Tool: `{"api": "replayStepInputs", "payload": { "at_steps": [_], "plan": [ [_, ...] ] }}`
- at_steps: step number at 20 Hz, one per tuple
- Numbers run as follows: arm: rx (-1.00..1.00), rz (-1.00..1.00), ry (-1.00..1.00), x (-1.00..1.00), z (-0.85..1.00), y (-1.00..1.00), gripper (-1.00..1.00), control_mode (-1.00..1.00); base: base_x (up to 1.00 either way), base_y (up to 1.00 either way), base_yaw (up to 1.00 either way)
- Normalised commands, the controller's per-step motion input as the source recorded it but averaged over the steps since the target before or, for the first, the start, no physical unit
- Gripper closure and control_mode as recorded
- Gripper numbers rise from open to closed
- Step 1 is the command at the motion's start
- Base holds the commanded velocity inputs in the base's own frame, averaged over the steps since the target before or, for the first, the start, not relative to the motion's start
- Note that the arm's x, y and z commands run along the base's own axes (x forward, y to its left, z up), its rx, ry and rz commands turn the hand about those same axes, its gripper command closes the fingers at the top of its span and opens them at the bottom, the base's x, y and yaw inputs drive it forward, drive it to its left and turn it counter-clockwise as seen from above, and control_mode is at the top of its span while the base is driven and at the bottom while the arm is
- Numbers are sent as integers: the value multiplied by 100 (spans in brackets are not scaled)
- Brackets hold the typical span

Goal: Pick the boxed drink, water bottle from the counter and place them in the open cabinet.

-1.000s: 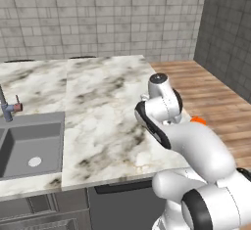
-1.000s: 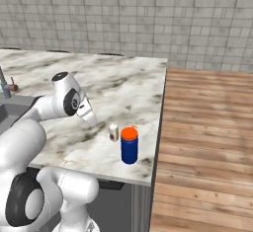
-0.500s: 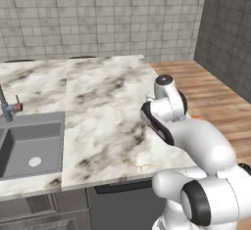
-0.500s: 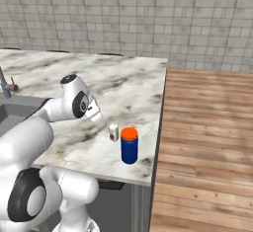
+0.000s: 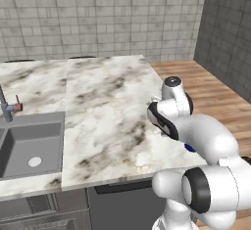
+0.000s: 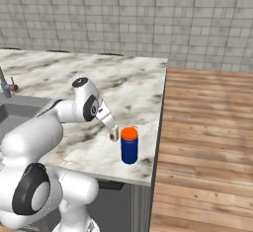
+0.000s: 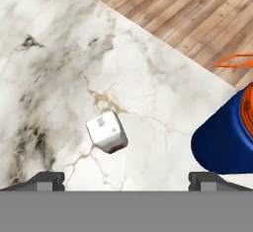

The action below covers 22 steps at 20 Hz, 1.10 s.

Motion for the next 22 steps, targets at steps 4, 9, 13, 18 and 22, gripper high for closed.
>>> {"api": "replayStepInputs", "payload": {
  "at_steps": [4, 9, 13, 18, 22],
  "plan": [
    [0, 13, 0, 29, -23, -20, -100, -100, 0, 0, 0],
    [0, 15, 0, 28, -17, -11, -100, -100, 0, 0, 0],
    [2, 11, 3, 23, -14, 0, -100, -100, 0, 0, 0],
    [3, 10, 8, 19, -18, 0, -100, -100, 0, 0, 0],
    [1, 9, 4, 4, -11, 0, -100, -100, 0, 0, 0]
  ]
}}
